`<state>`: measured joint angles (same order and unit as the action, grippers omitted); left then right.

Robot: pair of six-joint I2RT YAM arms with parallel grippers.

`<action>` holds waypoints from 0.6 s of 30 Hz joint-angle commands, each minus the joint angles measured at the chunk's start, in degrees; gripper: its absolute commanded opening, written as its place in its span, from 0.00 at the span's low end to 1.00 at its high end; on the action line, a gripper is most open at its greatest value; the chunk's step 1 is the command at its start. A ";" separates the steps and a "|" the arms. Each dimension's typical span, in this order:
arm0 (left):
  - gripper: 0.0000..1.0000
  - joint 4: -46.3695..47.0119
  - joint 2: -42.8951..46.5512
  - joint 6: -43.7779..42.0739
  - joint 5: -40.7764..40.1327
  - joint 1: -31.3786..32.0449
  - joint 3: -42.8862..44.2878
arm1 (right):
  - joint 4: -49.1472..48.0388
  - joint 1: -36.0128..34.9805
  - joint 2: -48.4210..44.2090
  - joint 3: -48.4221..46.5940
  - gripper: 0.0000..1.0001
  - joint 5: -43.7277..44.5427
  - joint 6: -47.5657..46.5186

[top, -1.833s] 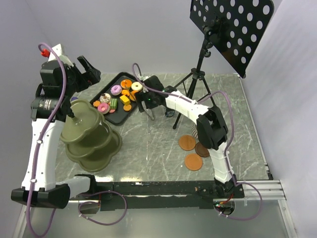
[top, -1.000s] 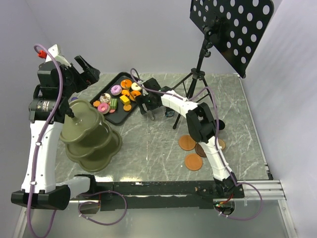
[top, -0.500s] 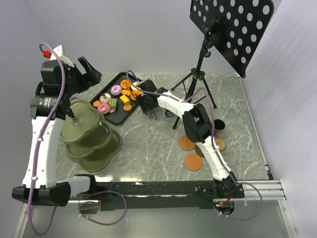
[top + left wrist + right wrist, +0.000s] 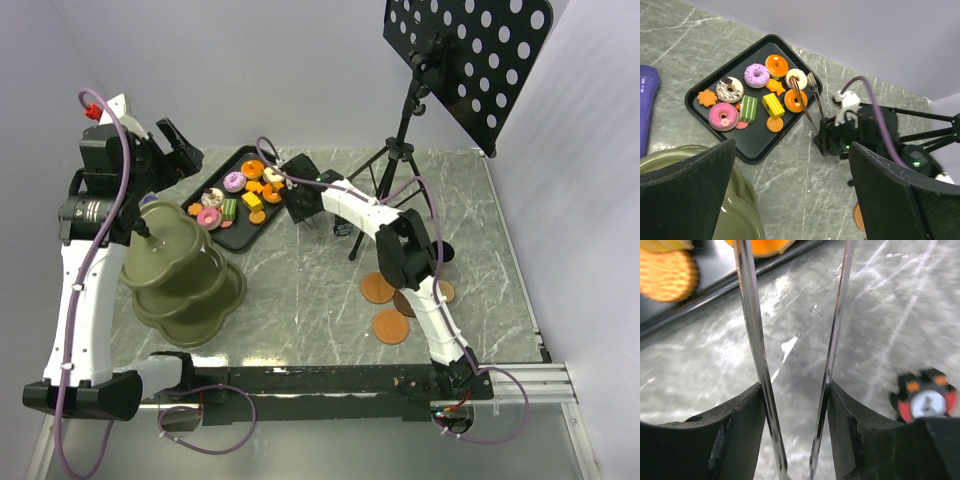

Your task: Serve the afternoon tea

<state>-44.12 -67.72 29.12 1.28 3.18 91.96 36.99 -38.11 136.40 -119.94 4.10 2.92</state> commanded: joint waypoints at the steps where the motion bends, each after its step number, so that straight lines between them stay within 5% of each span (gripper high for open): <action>1: 1.00 -0.18 3.38 -2.67 -1.10 0.86 1.82 | 2.82 -0.21 -9.83 -1.53 0.56 0.74 0.07; 18: 1.00 -1.15 6.20 -4.17 -4.62 3.41 0.76 | 1.42 -2.93 -17.74 1.45 0.53 -3.83 -2.39</action>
<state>-45.36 -62.61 26.33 -1.72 6.02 91.94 40.99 -39.00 124.18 -119.83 3.05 2.90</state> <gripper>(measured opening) 0.995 0.542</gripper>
